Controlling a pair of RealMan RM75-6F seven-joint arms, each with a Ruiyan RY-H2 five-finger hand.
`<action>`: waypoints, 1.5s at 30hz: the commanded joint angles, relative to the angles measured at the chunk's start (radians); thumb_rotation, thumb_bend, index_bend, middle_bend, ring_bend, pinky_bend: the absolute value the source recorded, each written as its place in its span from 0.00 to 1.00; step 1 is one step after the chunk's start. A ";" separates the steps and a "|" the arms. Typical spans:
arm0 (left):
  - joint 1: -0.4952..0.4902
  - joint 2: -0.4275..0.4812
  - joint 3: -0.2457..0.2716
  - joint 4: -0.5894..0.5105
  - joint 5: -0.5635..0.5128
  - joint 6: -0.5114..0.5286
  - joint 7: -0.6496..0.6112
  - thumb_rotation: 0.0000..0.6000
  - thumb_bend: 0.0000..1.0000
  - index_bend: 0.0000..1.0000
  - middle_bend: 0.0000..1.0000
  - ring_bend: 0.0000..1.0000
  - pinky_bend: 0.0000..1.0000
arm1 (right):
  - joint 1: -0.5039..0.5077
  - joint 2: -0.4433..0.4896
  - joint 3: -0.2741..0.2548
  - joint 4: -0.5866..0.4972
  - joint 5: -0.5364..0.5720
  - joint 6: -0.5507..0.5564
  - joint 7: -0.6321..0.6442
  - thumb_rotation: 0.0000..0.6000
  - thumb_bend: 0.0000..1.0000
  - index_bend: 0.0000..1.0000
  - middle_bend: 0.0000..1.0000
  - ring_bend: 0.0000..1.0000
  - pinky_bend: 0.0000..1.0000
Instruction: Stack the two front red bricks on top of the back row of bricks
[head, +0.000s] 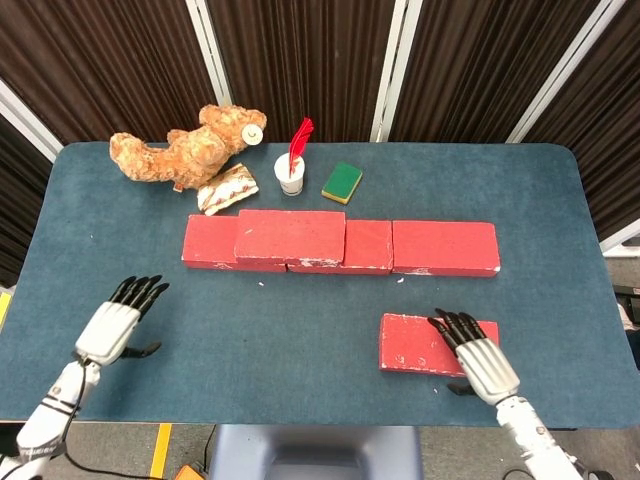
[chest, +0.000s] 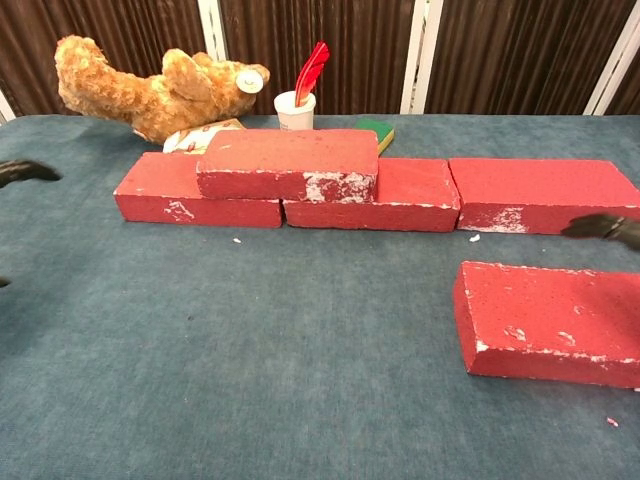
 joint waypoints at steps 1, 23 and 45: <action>0.027 -0.004 0.008 0.032 0.014 0.012 -0.007 1.00 0.21 0.00 0.00 0.00 0.03 | 0.015 -0.052 0.006 0.017 0.036 -0.035 -0.042 1.00 0.09 0.00 0.00 0.00 0.00; 0.061 -0.014 -0.043 0.104 0.038 -0.058 -0.057 1.00 0.23 0.00 0.00 0.00 0.04 | 0.122 -0.119 0.095 0.033 0.304 -0.201 -0.253 1.00 0.09 0.00 0.00 0.00 0.02; 0.178 -0.034 -0.072 0.140 -0.013 -0.010 -0.058 1.00 0.26 0.00 0.00 0.00 0.03 | 0.264 0.046 0.201 -0.045 0.300 -0.245 -0.235 1.00 0.20 0.76 0.59 0.54 0.67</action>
